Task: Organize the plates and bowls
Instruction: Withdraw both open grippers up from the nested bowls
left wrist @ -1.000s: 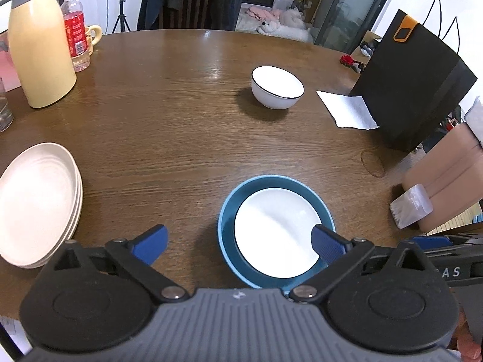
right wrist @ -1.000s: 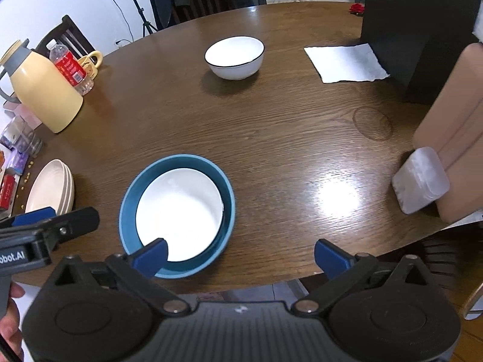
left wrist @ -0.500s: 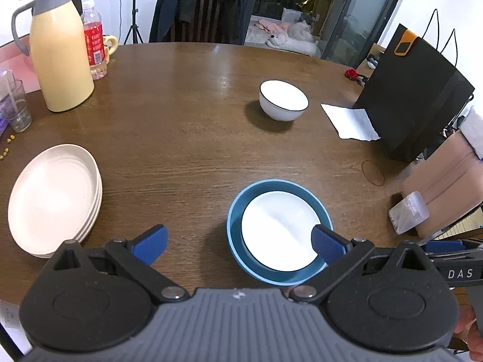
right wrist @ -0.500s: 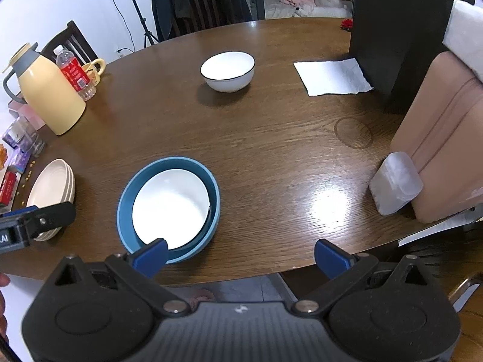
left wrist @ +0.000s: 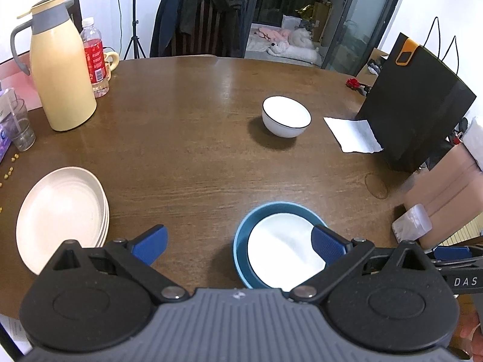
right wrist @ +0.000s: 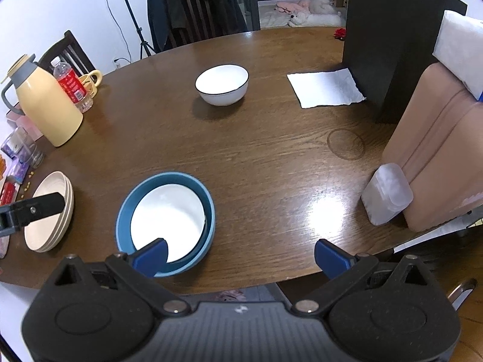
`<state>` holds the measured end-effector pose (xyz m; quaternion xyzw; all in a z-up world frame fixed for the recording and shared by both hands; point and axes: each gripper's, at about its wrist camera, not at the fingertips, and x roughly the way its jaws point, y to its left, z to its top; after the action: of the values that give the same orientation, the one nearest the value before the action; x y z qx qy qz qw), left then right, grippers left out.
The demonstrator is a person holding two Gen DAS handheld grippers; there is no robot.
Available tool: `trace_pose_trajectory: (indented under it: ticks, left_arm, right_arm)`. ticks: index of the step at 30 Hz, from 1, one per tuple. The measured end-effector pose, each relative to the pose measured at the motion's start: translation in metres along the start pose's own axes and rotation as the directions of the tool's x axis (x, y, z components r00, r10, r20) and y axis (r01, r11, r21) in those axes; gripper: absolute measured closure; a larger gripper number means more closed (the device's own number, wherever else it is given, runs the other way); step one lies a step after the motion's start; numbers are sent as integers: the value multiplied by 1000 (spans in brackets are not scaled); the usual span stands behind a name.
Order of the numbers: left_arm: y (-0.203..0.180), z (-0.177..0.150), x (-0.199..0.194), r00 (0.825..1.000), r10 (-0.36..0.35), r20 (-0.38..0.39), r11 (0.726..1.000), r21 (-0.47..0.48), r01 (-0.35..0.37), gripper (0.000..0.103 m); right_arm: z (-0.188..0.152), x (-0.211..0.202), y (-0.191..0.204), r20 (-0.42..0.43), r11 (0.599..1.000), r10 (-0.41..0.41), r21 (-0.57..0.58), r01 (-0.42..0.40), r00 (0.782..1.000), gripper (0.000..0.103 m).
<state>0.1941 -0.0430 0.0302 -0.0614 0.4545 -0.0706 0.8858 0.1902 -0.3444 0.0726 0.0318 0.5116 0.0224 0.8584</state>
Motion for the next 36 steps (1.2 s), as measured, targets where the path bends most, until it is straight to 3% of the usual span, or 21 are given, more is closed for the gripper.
trace_pose_trajectory:
  ticks: [15, 36]
  left_arm:
    - [1, 53, 43, 1000, -20, -20, 1000, 16, 20, 0]
    - [-14, 121, 104, 997, -24, -73, 998, 59, 28, 0]
  right_arm:
    - [49, 28, -2, -16, 999, -39, 10, 39, 999, 0]
    - [127, 81, -1, -63, 999, -31, 21, 33, 998, 0]
